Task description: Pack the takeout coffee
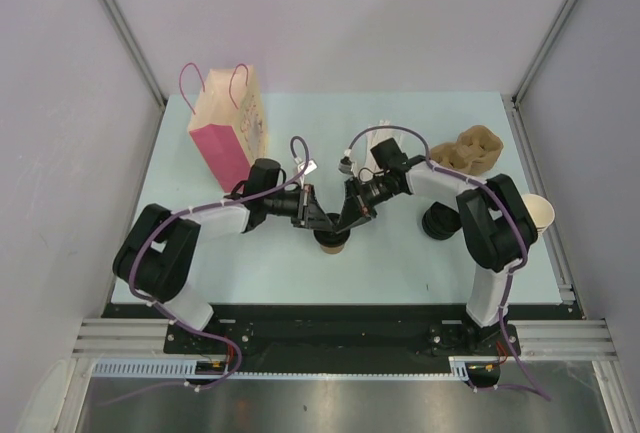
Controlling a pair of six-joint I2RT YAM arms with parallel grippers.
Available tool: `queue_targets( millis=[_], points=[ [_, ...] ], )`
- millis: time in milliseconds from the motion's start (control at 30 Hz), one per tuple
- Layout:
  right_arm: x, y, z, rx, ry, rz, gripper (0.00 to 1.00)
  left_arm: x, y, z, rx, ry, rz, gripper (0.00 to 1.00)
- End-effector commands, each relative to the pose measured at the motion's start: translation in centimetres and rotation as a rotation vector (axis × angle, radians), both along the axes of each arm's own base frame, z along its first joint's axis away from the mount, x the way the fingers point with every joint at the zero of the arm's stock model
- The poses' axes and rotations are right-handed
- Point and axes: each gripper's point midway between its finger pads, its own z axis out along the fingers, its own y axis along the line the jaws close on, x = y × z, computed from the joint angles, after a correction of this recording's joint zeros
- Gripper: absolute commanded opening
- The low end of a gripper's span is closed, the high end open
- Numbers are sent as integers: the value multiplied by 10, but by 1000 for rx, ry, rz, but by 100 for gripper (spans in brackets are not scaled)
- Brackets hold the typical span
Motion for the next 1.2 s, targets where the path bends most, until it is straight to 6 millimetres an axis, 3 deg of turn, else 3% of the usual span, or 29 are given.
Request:
queue_targets(
  millis=[0,133,200,300,533,633,767,967,1033,1167],
  points=[
    [12,3,52,120,-146,-19,0,-5,2,-34,98,61,10,0],
    [10,3,79,175,-181,-22,0,-5,3,-35,100,65,10,0],
    [11,4,78,166,-179,-29,0,-6,3,-36,102,65,10,0],
    [10,0,52,102,-155,-25,0,-6,3,-36,103,64,11,0],
    [5,-24,-53,-192,-86,6,0,-5,4,-40,110,74,15,0],
    [15,-31,-68,-256,-89,-35,0,-6,4,-40,114,75,16,0],
    [14,-20,-29,-169,-138,-23,0,-6,5,-41,120,68,19,0],
    [17,-8,64,28,-244,-54,0,-5,5,-40,123,68,18,0],
    [16,-9,78,46,-273,-61,0,-4,5,-39,121,62,18,0],
    [14,-11,70,24,-268,-51,0,-5,5,-41,123,68,18,0]
  ],
)
